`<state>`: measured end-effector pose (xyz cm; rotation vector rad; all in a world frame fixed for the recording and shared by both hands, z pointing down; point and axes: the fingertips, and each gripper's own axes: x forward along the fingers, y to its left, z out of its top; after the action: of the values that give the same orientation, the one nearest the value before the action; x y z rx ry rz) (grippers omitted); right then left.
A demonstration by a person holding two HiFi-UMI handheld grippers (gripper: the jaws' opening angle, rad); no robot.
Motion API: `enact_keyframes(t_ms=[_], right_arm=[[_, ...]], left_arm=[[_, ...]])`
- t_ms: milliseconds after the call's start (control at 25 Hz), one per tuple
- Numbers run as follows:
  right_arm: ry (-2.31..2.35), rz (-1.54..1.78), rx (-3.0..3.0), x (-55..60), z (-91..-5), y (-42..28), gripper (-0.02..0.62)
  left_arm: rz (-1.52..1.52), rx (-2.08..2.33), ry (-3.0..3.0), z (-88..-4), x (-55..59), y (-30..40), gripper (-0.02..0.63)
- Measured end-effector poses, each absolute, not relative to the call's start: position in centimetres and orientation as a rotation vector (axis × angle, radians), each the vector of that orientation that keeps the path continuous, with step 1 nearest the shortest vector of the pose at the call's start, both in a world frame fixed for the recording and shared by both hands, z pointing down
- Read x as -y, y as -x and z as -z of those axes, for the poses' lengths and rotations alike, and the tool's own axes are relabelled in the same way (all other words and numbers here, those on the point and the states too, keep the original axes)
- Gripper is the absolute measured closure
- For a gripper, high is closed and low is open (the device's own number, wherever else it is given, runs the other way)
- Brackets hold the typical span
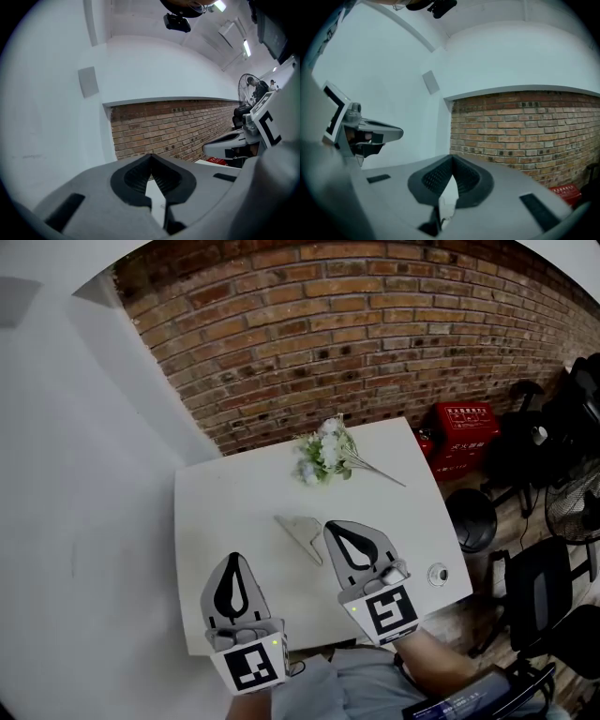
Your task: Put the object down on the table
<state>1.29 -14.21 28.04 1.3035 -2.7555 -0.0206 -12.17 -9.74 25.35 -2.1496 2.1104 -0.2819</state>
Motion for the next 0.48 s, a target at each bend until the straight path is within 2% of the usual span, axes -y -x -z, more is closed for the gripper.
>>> enact_keyframes(t_ms=[480], right_arm=[[-1.308,-0.006,2.745,14.58,-29.00,-0.79,0.591]], left_arm=[[0.296,-2.115,2.177,-26.11,10.25,12.57,0.597]])
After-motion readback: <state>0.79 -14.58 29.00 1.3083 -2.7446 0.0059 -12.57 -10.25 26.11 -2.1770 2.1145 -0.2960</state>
